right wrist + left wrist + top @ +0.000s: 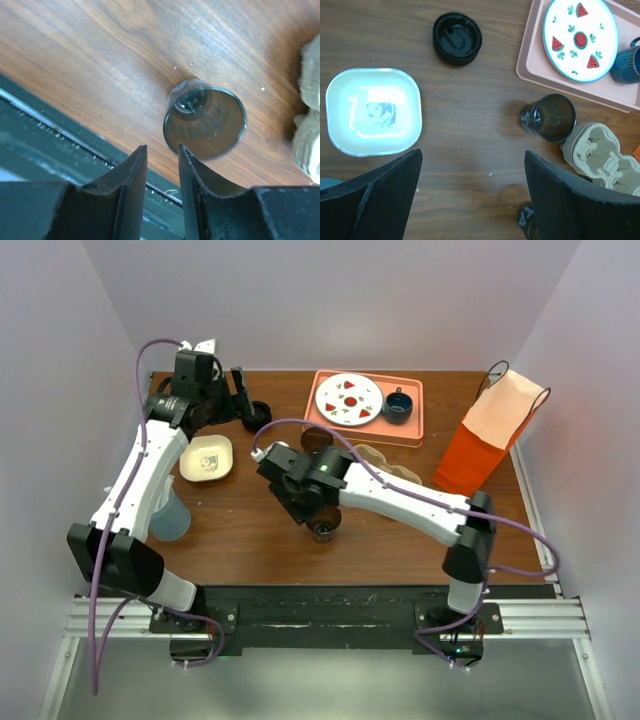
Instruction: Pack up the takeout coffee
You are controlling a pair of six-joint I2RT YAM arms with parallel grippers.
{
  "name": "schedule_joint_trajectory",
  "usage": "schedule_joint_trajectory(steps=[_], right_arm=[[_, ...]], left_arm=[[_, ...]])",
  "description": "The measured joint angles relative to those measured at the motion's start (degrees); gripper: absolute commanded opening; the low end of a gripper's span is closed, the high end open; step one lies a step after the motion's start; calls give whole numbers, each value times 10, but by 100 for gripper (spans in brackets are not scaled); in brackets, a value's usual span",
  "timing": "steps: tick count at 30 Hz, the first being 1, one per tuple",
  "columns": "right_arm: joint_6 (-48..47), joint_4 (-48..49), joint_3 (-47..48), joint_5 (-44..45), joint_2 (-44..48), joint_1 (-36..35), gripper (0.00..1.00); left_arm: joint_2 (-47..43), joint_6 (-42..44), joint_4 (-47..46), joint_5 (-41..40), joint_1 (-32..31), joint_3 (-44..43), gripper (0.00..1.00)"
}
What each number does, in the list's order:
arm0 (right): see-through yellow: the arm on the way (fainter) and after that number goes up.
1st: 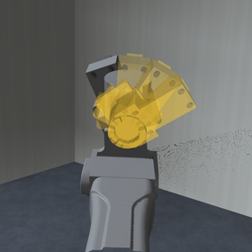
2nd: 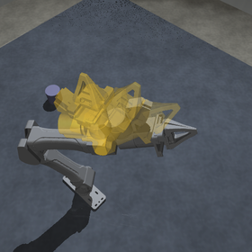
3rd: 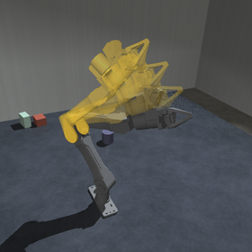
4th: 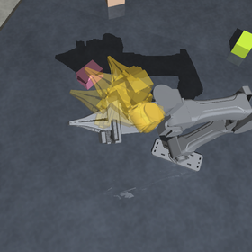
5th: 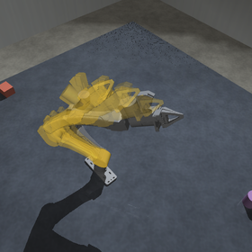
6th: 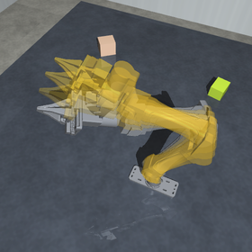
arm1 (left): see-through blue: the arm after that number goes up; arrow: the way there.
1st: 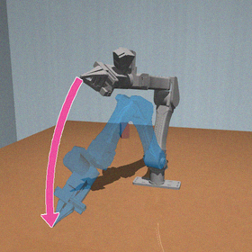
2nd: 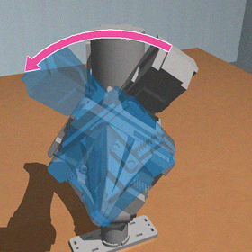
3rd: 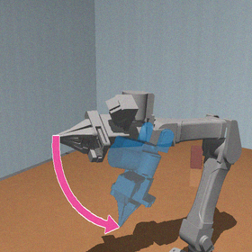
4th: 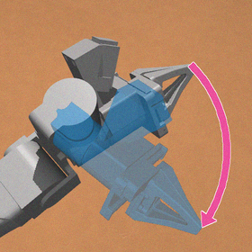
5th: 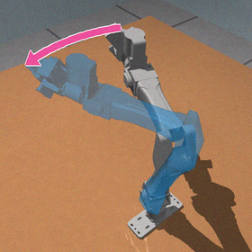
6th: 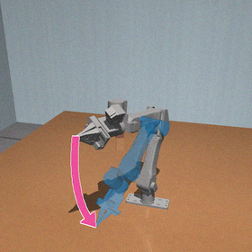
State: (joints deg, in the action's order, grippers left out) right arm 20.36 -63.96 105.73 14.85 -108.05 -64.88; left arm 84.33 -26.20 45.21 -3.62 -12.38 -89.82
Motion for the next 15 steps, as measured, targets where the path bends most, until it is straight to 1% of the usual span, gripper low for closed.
schedule_joint_trajectory(steps=[2, 5, 7, 8, 9, 12, 14, 15], right_arm=[[2, -3, -2, -5, 39, 0, 38], [7, 2, -18, -1, 123, 0, 40], [15, 6, -31, 12, 189, 0, 41], [19, 6, -35, 18, 218, 0, 40], [22, 6, -36, 24, 239, 0, 40], [35, 11, -46, 38, 298, 0, 40], [43, 13, -58, 46, 324, 0, 39], [47, 12, -63, 53, 332, 0, 39]], left_arm=[[21, 15, -20, 9, 0, -7, 82], [87, 42, -42, 15, 0, -46, 78], [156, 51, -36, 6, 0, -99, 75], [195, 52, -25, -5, 0, -134, 72], [242, 47, -4, -18, 0, -181, 70], [346, 29, 25, -44, 3, -276, 65], [388, 12, 38, -46, 7, -302, 61], [398, 2, 42, -44, 12, -303, 55]])
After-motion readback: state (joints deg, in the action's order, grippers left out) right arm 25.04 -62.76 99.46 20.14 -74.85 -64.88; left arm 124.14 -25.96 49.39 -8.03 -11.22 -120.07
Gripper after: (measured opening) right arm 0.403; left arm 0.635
